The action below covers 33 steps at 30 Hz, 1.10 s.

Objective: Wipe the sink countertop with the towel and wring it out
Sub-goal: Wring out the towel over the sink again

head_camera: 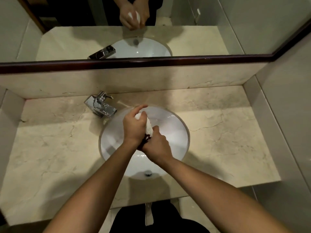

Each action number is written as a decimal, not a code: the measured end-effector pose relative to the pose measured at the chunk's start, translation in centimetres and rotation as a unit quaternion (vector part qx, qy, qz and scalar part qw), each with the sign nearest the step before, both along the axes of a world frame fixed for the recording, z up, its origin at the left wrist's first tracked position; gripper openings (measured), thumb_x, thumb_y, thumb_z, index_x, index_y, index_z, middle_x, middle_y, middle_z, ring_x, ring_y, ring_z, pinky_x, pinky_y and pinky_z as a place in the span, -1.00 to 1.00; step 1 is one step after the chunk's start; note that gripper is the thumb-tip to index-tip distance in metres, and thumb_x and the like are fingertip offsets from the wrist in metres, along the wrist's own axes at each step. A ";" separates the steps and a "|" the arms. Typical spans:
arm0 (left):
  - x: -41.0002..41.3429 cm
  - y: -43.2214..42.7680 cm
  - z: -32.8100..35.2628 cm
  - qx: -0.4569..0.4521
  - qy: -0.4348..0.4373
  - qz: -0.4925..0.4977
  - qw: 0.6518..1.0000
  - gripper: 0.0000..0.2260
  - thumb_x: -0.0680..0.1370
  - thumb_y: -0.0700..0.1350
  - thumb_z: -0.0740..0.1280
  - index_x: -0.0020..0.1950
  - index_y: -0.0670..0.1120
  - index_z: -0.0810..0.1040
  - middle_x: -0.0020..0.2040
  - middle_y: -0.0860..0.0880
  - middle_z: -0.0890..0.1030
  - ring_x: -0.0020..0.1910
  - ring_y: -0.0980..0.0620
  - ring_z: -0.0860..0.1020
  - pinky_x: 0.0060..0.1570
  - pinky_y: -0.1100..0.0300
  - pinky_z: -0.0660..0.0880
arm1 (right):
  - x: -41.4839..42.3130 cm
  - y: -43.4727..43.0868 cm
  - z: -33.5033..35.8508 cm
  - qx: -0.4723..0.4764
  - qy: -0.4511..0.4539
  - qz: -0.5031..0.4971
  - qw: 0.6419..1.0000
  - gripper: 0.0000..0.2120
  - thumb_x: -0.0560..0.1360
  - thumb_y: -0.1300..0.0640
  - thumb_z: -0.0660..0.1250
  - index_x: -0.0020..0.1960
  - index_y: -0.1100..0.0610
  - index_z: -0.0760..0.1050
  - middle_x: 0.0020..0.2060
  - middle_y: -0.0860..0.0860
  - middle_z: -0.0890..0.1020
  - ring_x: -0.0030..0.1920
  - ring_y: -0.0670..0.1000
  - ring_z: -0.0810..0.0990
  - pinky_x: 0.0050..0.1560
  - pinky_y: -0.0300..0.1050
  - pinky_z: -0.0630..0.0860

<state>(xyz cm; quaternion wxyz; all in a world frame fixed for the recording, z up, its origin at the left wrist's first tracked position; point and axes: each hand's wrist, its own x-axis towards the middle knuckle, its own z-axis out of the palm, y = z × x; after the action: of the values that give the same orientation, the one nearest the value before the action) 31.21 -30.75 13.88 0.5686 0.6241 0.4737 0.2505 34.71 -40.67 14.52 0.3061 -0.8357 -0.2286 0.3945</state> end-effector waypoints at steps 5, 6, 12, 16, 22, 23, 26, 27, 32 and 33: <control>-0.4 -0.3 -0.2 -0.042 0.004 0.002 0.999 -0.74 0.59 -0.33 0.30 0.20 -0.12 0.67 -0.13 0.10 0.70 -0.17 0.22 0.67 -0.07 0.27 0.60 | -0.5 -0.3 -0.7 -0.033 -0.018 0.009 0.999 -0.41 0.35 -0.13 0.53 0.24 0.02 0.36 -0.13 -0.09 0.62 -0.11 0.09 0.65 -0.22 -0.04 0.52; -0.7 -0.2 0.5 -0.072 -0.026 -0.006 0.997 -0.78 0.61 -0.33 0.30 0.19 -0.17 0.65 -0.23 0.07 0.68 -0.29 0.20 0.65 -0.18 0.28 0.58 | -0.1 -0.4 -0.3 -0.025 -0.011 0.026 0.999 -0.49 0.34 -0.09 0.55 0.16 -0.03 0.40 -0.14 -0.10 0.64 -0.11 0.08 0.66 -0.19 -0.01 0.57; -3.3 3.7 4.1 -0.298 -0.232 -0.228 0.898 -0.55 0.53 0.01 0.46 0.36 -0.09 0.50 0.19 -0.28 0.64 0.18 -0.18 0.65 0.17 -0.10 0.61 | 2.4 -1.4 4.4 0.123 0.298 0.069 0.944 -0.77 0.41 0.22 0.61 -0.09 0.06 0.57 -0.31 0.01 0.66 -0.40 0.00 0.61 -0.42 -0.11 0.56; -3.2 4.2 5.5 -0.338 -0.352 -0.356 0.797 -0.20 0.38 0.06 0.63 0.49 -0.18 0.36 0.61 -0.23 0.29 0.57 -0.25 0.33 0.34 -0.24 0.50 | 2.8 -1.9 6.1 0.132 0.506 0.127 0.843 -0.54 0.26 -0.04 0.68 -0.05 0.20 0.58 -0.21 0.16 0.61 -0.39 0.04 0.57 -0.47 -0.19 0.48; -2.6 4.1 7.1 -0.306 -0.327 -0.321 0.835 -0.69 0.42 -0.07 0.57 0.07 -0.09 0.58 -0.14 -0.08 0.66 -0.03 -0.10 0.67 0.02 -0.09 0.63 | 3.0 -2.4 7.4 0.158 0.444 0.103 0.876 -0.50 0.29 0.01 0.64 0.10 0.19 0.56 -0.17 0.13 0.67 -0.26 0.07 0.65 -0.40 -0.13 0.58; -2.5 3.8 7.1 -0.298 -0.310 -0.297 0.853 -0.75 0.44 -0.12 0.54 0.03 -0.11 0.55 -0.16 -0.09 0.66 -0.07 -0.10 0.67 0.00 -0.07 0.63 | 3.0 -2.6 7.9 0.154 0.400 0.103 0.897 -0.58 0.31 0.09 0.61 0.08 0.16 0.56 -0.20 0.12 0.65 -0.28 0.06 0.63 -0.39 -0.12 0.57; -2.0 2.6 6.8 -0.277 -0.255 -0.208 0.903 -0.92 0.50 -0.21 0.39 -0.05 -0.12 0.51 -0.23 -0.14 0.66 -0.18 -0.13 0.65 -0.08 0.00 0.62 | 2.9 -2.7 7.9 0.115 0.297 0.097 0.943 -0.64 0.33 0.20 0.62 0.03 0.09 0.53 -0.36 0.06 0.60 -0.38 0.03 0.57 -0.39 -0.09 0.49; -1.8 2.1 6.6 -0.271 -0.235 -0.185 0.915 -0.91 0.49 -0.21 0.39 -0.06 -0.13 0.51 -0.24 -0.17 0.65 -0.21 -0.14 0.65 -0.11 0.03 0.62 | 2.7 -2.7 7.6 0.099 0.275 0.092 0.952 -0.62 0.35 0.21 0.64 0.04 0.08 0.52 -0.39 0.04 0.59 -0.40 0.03 0.55 -0.39 -0.08 0.48; -1.1 0.9 4.5 -0.212 -0.136 -0.078 0.965 -0.89 0.48 -0.26 0.45 -0.07 -0.17 0.55 -0.23 -0.24 0.56 -0.29 -0.15 0.63 -0.21 0.05 0.61 | 1.5 -1.9 4.7 0.060 0.213 0.016 0.975 -0.58 0.36 0.23 0.53 0.15 0.08 0.45 -0.43 0.07 0.58 -0.49 0.04 0.48 -0.49 -0.16 0.37; -0.9 0.8 3.7 -0.187 -0.108 -0.060 0.975 -0.92 0.51 -0.29 0.44 -0.11 -0.16 0.57 -0.24 -0.19 0.58 -0.30 -0.10 0.63 -0.23 0.10 0.60 | 1.2 -1.7 3.7 0.050 0.202 0.000 0.978 -0.55 0.33 0.20 0.50 0.16 0.06 0.44 -0.41 0.07 0.60 -0.48 0.04 0.49 -0.48 -0.13 0.38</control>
<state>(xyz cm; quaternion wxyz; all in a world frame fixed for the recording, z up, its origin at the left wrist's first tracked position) 30.27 -29.90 17.60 0.7371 0.5033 0.4096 0.1889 35.95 -42.33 18.26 0.3877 -0.7221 -0.1814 0.5434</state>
